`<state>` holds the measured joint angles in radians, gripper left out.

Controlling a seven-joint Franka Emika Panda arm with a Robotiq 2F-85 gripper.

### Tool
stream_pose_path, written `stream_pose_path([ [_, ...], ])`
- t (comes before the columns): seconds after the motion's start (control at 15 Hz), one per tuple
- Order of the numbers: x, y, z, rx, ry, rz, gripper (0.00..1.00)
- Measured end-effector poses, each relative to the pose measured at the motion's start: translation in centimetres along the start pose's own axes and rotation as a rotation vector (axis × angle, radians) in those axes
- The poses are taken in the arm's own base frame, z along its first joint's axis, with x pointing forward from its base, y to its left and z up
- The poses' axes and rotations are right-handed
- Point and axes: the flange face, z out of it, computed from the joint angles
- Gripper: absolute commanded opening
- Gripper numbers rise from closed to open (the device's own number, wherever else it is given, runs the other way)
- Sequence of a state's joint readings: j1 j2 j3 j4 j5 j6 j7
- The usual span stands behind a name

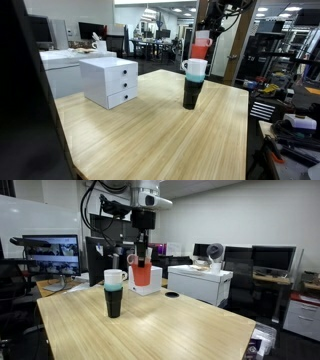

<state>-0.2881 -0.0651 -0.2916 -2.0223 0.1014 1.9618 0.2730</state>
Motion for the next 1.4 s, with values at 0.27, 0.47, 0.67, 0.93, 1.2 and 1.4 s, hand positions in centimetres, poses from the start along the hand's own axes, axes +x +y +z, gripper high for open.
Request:
stream_pose_path([
  [0.27,-1.2,-5.1,-3.9,0.008,0.013,-0.112,0.06],
  [0.47,-3.0,-8.8,-5.1,0.009,-0.016,-0.233,0.06],
  [0.67,-4.4,-10.5,-5.1,0.003,-0.053,-0.333,0.06],
  [0.93,-5.6,-11.1,-5.1,-0.005,-0.091,-0.417,0.06],
  [1.2,-7.0,-10.8,-5.4,-0.005,-0.120,-0.472,0.06],
  [1.4,-8.0,-10.3,-5.1,-0.004,-0.140,-0.495,0.06],
])
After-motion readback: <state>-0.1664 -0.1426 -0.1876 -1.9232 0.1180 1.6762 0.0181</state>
